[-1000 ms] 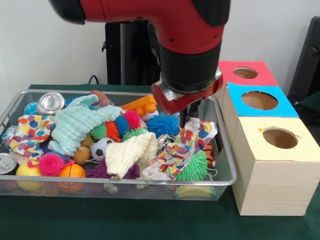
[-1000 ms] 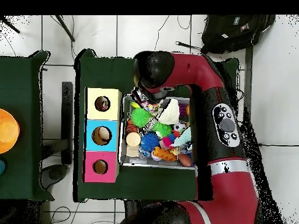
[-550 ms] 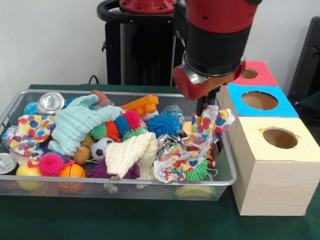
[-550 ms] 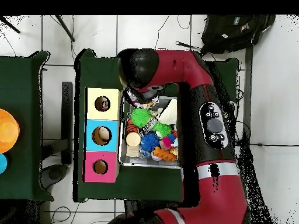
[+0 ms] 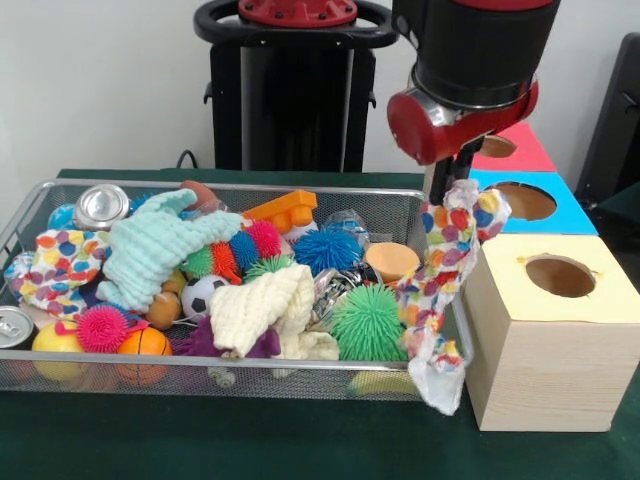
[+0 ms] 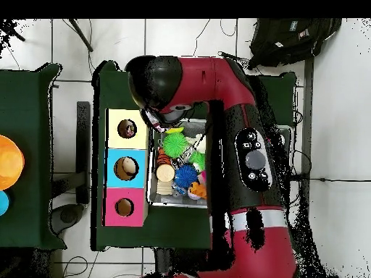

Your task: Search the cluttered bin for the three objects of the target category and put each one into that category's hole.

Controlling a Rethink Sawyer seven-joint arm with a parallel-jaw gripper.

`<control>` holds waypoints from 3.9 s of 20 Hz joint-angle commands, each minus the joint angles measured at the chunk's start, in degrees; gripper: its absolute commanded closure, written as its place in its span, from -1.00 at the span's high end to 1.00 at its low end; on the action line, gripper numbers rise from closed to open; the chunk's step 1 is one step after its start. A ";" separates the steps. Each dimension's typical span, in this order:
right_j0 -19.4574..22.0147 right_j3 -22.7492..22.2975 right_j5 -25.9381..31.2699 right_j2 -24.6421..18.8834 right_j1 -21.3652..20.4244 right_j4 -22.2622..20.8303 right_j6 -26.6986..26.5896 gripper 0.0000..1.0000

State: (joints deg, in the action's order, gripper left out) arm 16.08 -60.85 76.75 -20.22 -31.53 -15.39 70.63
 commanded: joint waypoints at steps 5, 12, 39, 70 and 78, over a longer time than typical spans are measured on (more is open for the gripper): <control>-1.13 -4.40 3.55 5.33 -1.85 2.51 15.34 -1.00; -1.86 -4.03 4.33 7.07 -1.83 3.89 14.96 -1.00; -5.19 -5.21 2.23 11.22 -3.74 7.73 12.38 -1.00; -10.63 -9.50 5.98 17.34 -8.68 13.35 16.67 -1.00; -12.49 -11.59 5.79 19.35 -9.88 15.17 17.96 -1.00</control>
State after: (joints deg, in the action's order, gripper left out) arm 4.21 -63.14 76.91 -2.10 -40.98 -2.37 71.57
